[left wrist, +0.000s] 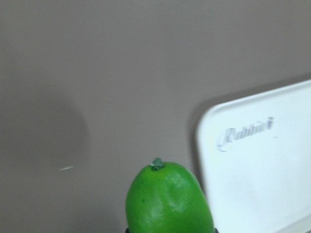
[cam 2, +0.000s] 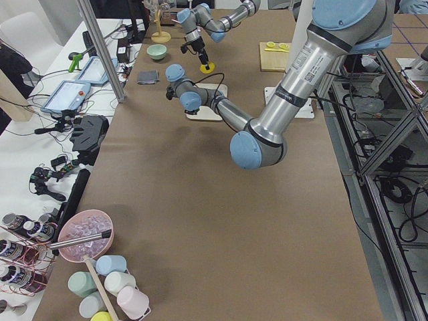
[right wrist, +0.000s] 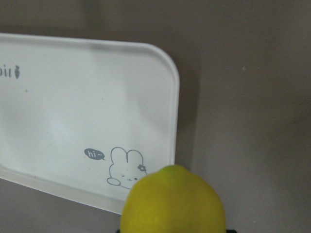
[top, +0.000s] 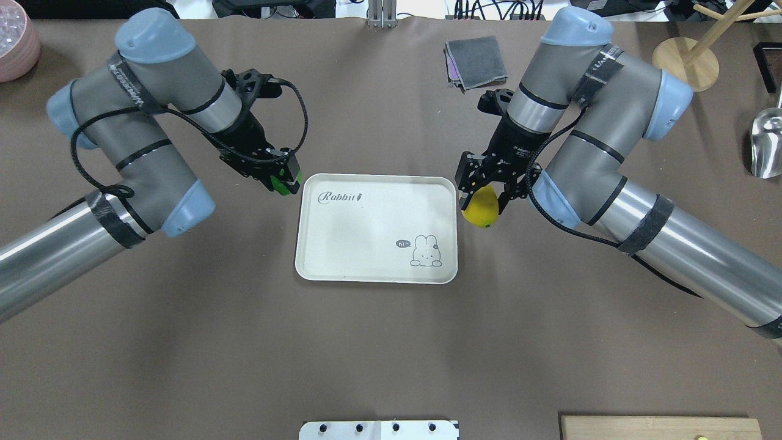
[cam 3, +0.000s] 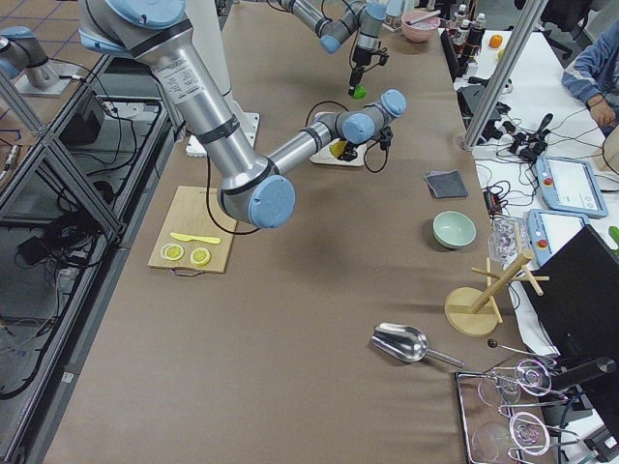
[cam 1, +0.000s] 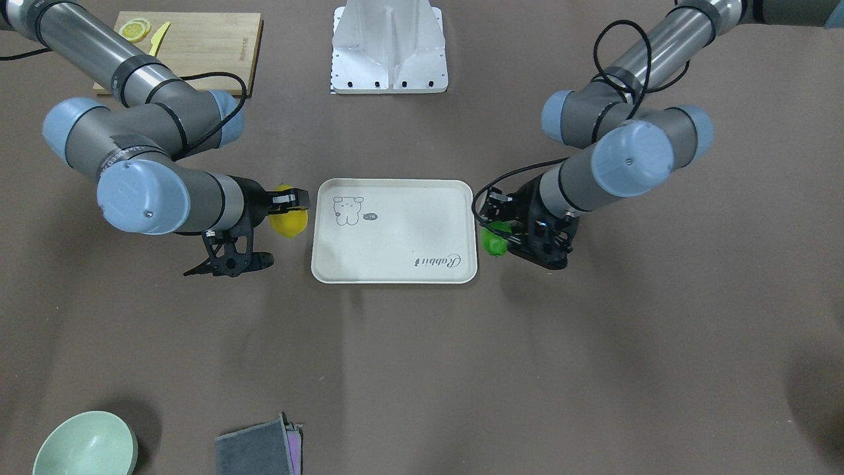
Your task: Place all lemons on tray
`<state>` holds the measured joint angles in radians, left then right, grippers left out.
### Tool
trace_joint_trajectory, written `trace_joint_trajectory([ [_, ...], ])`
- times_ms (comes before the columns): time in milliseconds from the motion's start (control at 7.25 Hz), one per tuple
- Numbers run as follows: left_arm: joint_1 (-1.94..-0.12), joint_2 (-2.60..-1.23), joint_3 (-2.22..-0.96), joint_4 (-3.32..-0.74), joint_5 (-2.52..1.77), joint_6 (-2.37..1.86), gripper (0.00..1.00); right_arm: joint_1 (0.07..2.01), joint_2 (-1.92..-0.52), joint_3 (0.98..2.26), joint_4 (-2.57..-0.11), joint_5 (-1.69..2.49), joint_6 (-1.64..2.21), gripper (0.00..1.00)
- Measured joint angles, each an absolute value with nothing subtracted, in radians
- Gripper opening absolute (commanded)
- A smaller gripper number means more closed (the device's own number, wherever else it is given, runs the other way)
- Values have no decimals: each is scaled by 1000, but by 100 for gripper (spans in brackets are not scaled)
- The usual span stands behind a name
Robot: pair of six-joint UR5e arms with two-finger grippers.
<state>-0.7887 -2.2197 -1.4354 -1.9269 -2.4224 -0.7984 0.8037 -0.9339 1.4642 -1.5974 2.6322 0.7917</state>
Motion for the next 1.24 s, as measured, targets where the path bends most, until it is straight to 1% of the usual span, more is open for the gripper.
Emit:
trace_joint_trajectory([
  [414,-688,-2261,-1392,-2056,-2301,-938,0,740,-880,1402,-1572,2616,789,13],
  [552,-673,-2264,-1387,-2072,-2281,-958,32,733,-865,1366,-1518,2591,786,13],
  [690,-666,-2265,-1384,-2077,-2272,-975,98,728,-851,1334,-1467,2561,784,14],
  [1103,-663,-2250,-1395,-2101,-2268,-1038,98,719,-834,1292,-1418,2530,789,17],
  [1241,-676,-2231,-1420,-2108,-2266,-1071,98,721,-832,1285,-1418,2531,794,19],
])
